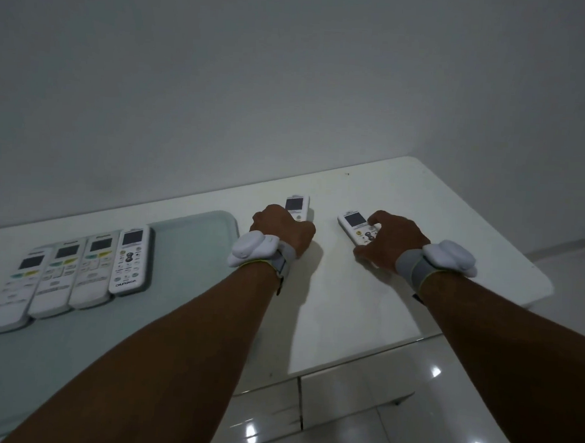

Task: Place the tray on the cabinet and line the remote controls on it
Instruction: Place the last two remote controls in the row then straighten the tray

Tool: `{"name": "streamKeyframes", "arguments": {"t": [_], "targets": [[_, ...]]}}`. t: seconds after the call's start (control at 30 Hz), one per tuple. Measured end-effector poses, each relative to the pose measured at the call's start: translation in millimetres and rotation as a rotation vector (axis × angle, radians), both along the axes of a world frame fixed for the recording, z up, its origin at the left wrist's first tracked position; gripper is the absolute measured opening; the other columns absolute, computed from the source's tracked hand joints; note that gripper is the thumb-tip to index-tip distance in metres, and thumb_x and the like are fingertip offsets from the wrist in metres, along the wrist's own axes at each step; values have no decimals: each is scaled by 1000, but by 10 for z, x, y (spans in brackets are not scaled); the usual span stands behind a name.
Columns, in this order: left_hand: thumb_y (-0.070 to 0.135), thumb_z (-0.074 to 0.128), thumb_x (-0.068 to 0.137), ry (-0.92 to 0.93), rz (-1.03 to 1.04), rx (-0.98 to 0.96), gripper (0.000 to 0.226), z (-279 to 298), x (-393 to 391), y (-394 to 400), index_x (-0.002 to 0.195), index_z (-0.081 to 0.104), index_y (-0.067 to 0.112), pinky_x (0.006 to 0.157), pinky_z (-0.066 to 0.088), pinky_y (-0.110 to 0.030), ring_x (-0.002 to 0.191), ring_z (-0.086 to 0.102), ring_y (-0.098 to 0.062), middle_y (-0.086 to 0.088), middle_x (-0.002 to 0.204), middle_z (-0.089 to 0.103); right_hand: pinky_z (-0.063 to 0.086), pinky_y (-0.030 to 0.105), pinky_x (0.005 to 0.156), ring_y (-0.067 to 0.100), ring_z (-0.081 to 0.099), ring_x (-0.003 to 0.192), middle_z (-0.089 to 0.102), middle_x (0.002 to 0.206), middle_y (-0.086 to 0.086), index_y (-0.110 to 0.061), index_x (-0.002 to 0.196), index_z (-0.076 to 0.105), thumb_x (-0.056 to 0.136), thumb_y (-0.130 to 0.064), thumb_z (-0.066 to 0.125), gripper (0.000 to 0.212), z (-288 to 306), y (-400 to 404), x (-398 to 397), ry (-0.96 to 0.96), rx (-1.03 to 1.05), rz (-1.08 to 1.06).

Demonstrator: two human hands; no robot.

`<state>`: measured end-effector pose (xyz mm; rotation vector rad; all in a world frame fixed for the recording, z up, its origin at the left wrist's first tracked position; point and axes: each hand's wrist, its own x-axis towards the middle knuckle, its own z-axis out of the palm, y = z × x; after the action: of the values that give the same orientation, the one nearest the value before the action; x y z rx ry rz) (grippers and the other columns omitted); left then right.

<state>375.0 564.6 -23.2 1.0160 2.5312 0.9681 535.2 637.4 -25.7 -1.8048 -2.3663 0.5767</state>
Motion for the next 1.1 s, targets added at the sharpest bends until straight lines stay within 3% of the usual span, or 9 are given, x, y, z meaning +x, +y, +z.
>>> {"name": "streamKeyframes", "arguments": {"t": [0.2, 0.3, 0.4, 0.6, 0.73, 0.77, 0.83, 0.9, 1.1], "targets": [[25, 71, 61, 95, 92, 10, 35, 210, -420, -426, 46, 40, 21, 40, 23, -13, 48, 46, -17, 7, 49, 42, 45, 36, 91, 30, 55, 116, 59, 125, 11, -23, 123, 55, 72, -35, 71, 55, 10, -94, -195, 96, 89, -56], [24, 69, 64, 108, 142, -42, 16, 256, -684, -763, 62, 59, 12, 49, 34, -19, 68, 61, -28, -6, 71, 60, 46, 36, 89, 31, 56, 114, 60, 125, 12, -22, 123, 56, 72, -35, 71, 54, 92, -186, -446, 136, 104, -30], [23, 69, 66, 106, 200, -66, 20, 281, -894, -1048, 76, 66, 6, 59, 38, -26, 84, 64, -33, -16, 90, 68, 47, 35, 88, 32, 57, 113, 61, 124, 13, -22, 121, 57, 71, -34, 71, 53, 200, -317, -737, 192, 125, 2], [19, 68, 66, 124, 217, -79, 29, 206, -1128, -1385, 53, 42, 12, 54, 35, -22, 69, 59, -26, -7, 68, 53, 48, 34, 86, 32, 59, 109, 63, 120, 12, -25, 119, 59, 69, -35, 71, 52, 319, -672, -1299, 282, 134, 84], [11, 68, 64, 198, 231, -66, 45, 115, -1096, -1407, 45, 27, 16, 47, 19, -12, 52, 45, -14, 0, 48, 33, 48, 34, 86, 32, 59, 110, 62, 121, 12, -24, 119, 59, 69, -36, 71, 53, 332, -860, -1541, 296, 142, 122], [11, 68, 65, 187, 231, -89, 34, 101, -1103, -1418, 48, 38, 12, 50, 25, -13, 58, 53, -16, -5, 52, 43, 48, 34, 85, 32, 59, 109, 63, 120, 12, -25, 119, 59, 68, -36, 71, 53, 325, -909, -1592, 295, 143, 129], [15, 64, 69, 178, 190, -156, 10, 58, -1115, -1424, 74, 61, 7, 61, 37, -23, 81, 64, -27, -15, 83, 64, 48, 34, 84, 33, 59, 109, 63, 120, 12, -25, 118, 60, 68, -35, 70, 52, 322, -978, -1665, 290, 150, 139], [20, 60, 74, 214, 112, -221, 21, 16, -1119, -1429, 92, 63, 8, 67, 40, -27, 91, 62, -30, -16, 101, 63, 47, 34, 85, 33, 59, 110, 62, 121, 12, -25, 118, 60, 69, -34, 70, 52, 321, -1024, -1692, 287, 148, 140], [14, 53, 82, 325, -21, -296, 28, -34, -1163, -1371, 109, 55, 5, 86, 45, -31, 107, 55, -31, -17, 113, 57, 47, 35, 87, 32, 57, 112, 62, 122, 12, -26, 118, 60, 70, -33, 69, 49, 306, -1102, -1717, 281, 124, 136]]}}
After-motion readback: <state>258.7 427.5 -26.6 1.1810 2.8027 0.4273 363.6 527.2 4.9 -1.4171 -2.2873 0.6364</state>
